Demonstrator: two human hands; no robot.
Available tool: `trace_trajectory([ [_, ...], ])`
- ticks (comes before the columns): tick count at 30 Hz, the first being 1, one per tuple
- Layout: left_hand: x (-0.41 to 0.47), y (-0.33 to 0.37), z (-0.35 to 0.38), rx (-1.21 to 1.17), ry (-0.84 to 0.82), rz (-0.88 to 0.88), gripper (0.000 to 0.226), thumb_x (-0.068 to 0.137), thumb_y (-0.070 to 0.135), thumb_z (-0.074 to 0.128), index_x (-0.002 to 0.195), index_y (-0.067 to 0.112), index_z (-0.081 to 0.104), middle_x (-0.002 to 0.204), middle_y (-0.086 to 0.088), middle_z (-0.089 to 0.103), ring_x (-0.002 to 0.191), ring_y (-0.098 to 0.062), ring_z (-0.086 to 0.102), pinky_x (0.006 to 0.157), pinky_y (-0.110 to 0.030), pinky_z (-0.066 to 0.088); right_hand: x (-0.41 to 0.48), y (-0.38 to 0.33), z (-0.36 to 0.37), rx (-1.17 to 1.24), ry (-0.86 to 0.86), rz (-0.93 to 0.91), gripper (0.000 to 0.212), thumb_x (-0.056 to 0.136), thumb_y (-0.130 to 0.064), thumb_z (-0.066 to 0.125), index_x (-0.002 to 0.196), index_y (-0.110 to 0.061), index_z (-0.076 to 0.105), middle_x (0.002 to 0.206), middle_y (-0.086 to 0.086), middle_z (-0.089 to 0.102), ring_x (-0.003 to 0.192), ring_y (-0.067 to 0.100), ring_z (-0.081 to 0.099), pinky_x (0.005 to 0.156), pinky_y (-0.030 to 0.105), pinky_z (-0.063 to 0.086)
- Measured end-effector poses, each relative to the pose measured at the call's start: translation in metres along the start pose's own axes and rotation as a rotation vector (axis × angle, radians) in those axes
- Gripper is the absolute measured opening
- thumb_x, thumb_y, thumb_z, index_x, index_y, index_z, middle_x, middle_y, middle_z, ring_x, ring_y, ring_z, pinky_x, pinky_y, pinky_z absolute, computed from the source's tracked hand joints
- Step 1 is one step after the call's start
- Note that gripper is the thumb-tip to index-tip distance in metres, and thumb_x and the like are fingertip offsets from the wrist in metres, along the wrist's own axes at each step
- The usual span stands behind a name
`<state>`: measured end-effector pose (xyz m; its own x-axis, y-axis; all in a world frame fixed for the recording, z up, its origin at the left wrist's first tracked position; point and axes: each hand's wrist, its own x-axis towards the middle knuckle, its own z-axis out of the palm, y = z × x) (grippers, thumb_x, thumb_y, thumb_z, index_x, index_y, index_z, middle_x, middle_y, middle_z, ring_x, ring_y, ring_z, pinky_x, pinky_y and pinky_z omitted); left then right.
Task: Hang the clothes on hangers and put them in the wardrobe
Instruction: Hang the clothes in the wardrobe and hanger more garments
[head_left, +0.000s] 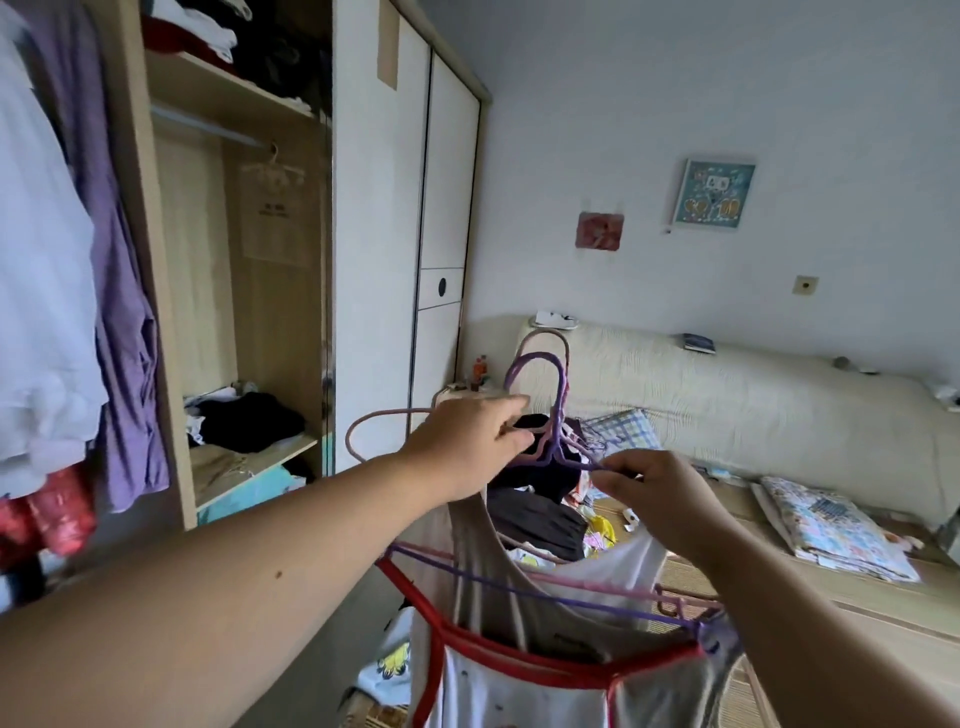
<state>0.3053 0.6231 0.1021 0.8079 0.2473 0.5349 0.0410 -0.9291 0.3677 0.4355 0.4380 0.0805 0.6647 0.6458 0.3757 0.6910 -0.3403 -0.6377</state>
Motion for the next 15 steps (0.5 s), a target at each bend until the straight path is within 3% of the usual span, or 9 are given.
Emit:
trace_trajectory([
  [3,-0.002,0.013,-0.01,-0.132,-0.009,-0.099,0.048,0.095,0.043,0.045,0.137,0.02,0.044,0.13,-0.006,0.058,0.118,-0.022,0.053,0.094,-0.032,0.041,0.01,-0.024,0.022,-0.042,-0.028,-0.016,0.018,0.083,-0.034,0.068,0.065,-0.037,0.066,0.059,0.002,0.062,0.047,0.003,0.044,0.048,0.022,0.033],
  [6,0.006,0.012,-0.028,-0.31,0.146,-0.303,0.033,0.096,0.039,0.044,0.11,0.01,0.052,0.098,-0.008,0.06,0.093,-0.026,0.056,0.074,-0.032,0.038,0.022,-0.05,0.048,-0.053,-0.062,-0.057,0.013,0.082,-0.035,0.067,0.075,-0.024,0.07,0.052,-0.005,0.056,0.041,0.001,0.042,0.042,0.015,0.029],
  [9,0.014,-0.013,-0.05,-0.43,0.306,-0.479,0.03,0.096,0.034,0.046,0.109,0.007,0.054,0.106,-0.007,0.062,0.099,-0.026,0.059,0.083,-0.031,0.043,0.035,-0.082,0.083,0.007,-0.104,-0.08,0.023,0.084,-0.038,0.064,0.072,-0.019,0.068,0.042,-0.011,0.045,0.037,0.002,0.036,0.038,0.015,0.027],
  [10,0.014,-0.029,-0.058,-0.492,0.345,-0.492,0.027,0.097,0.03,0.045,0.106,0.007,0.056,0.104,-0.005,0.065,0.095,-0.02,0.063,0.083,-0.026,0.046,0.04,-0.095,0.097,0.034,-0.118,-0.079,0.028,0.087,-0.039,0.06,0.067,-0.021,0.066,0.04,-0.011,0.044,0.037,0.002,0.036,0.038,0.015,0.026],
  [12,0.013,-0.06,-0.074,-0.579,0.381,-0.472,0.02,0.099,0.023,0.043,0.091,0.009,0.055,0.083,0.0,0.066,0.066,0.001,0.062,0.061,-0.005,0.043,0.051,-0.117,0.128,0.097,-0.133,-0.053,0.039,0.093,-0.038,0.052,0.057,-0.026,0.061,0.039,-0.011,0.041,0.037,0.002,0.035,0.041,0.017,0.026],
  [13,0.011,-0.076,-0.082,-0.622,0.396,-0.458,0.02,0.099,0.019,0.042,0.085,0.011,0.052,0.074,0.004,0.063,0.056,0.006,0.057,0.052,-0.001,0.037,0.057,-0.127,0.144,0.113,-0.143,-0.036,0.041,0.094,-0.035,0.05,0.054,-0.029,0.059,0.039,-0.01,0.041,0.037,0.002,0.035,0.043,0.02,0.028],
  [15,0.004,-0.111,-0.098,-0.73,0.424,-0.425,0.023,0.098,0.013,0.041,0.077,0.016,0.051,0.07,0.008,0.061,0.059,0.0,0.057,0.061,-0.004,0.042,0.069,-0.147,0.173,0.136,-0.168,0.023,0.043,0.094,-0.028,0.051,0.052,-0.026,0.058,0.041,-0.007,0.042,0.04,0.009,0.041,0.045,0.025,0.032],
])
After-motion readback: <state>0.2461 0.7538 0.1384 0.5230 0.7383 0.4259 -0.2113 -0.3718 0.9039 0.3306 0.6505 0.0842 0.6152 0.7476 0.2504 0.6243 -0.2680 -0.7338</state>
